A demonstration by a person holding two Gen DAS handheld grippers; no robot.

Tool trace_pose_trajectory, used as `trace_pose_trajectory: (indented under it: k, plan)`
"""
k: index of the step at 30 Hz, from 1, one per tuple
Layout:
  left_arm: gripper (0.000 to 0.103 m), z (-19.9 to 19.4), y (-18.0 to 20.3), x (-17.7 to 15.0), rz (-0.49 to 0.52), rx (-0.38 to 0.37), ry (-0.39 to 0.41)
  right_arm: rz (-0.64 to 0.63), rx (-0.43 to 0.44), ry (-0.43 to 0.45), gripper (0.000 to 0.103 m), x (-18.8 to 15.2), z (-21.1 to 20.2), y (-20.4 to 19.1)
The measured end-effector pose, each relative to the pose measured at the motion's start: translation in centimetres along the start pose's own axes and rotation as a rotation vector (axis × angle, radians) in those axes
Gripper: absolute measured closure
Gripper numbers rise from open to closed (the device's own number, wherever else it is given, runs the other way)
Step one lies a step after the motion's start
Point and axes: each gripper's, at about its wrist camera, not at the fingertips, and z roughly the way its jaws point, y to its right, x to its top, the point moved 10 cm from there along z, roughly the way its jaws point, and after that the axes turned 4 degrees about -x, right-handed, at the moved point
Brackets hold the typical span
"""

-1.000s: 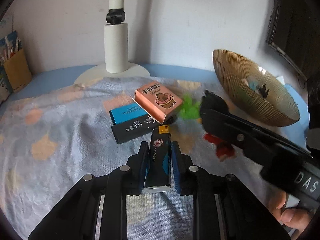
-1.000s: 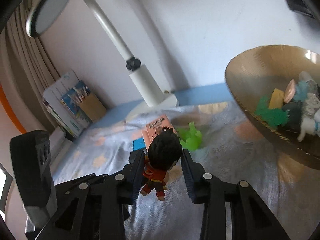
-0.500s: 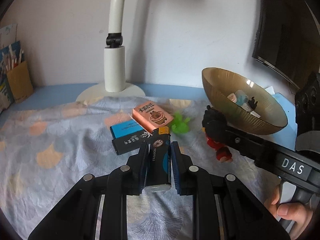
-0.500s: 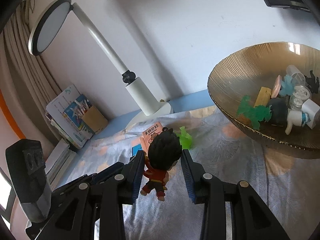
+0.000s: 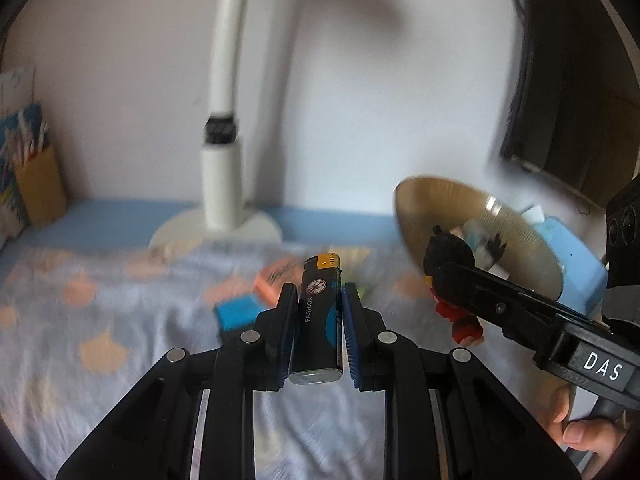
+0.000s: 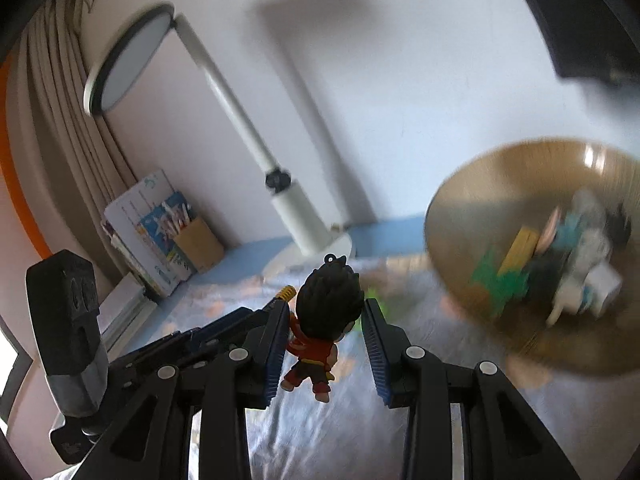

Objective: Organize rigid objects
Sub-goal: 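Carry the lighter and figurine over the gold bowl and open both grippers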

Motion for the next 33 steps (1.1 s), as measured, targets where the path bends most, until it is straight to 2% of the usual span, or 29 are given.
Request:
trace_pose_trajectory:
  k: [7, 12, 20, 26, 29, 30, 31, 32, 33]
  plan:
    - [0.084, 1.0, 4.8, 5.3, 0.045, -0.04, 0.064, -0.01, -0.048, 0.062, 0.067, 4.8, -3.3, 3.2]
    - [0.084, 2.8, 8.4, 7.2, 0.052, -0.095, 0.069, 0.005, -0.111, 0.085, 0.067, 7.2, -5.6, 7.2]
    - [0.084, 5.6, 13.5, 8.3, 0.098, -0.168, 0.05, 0.041, -0.222, 0.085, 0.067, 9.1, -7.5, 13.3]
    - [0.084, 7.0, 15.8, 7.9, 0.12, -0.199, 0.029, 0.075, -0.302, 0.055, 0.067, 8.7, -7.8, 16.9]
    - [0.082, 7.4, 16.5, 7.7, 0.113, -0.248, 0.01, 0.077, -0.309, 0.044, 0.066, 8.4, -7.9, 17.8]
    - [0.072, 7.7, 16.7, 7.6, 0.117, -0.252, -0.003, 0.078, -0.315, 0.042, 0.065, 8.4, -7.9, 18.1]
    - [0.051, 8.1, 16.7, 7.3, 0.125, -0.246, -0.032, 0.083, -0.323, 0.036, 0.057, 8.3, -7.8, 18.2]
    - [0.036, 8.5, 16.2, 7.0, 0.118, -0.235, -0.047, 0.097, -0.325, 0.021, 0.045, 8.2, -7.5, 18.4]
    - [0.0, 9.0, 16.0, 6.5, 0.107, -0.239, -0.089, 0.123, -0.358, 0.007, 0.044, 8.1, -7.5, 19.0]
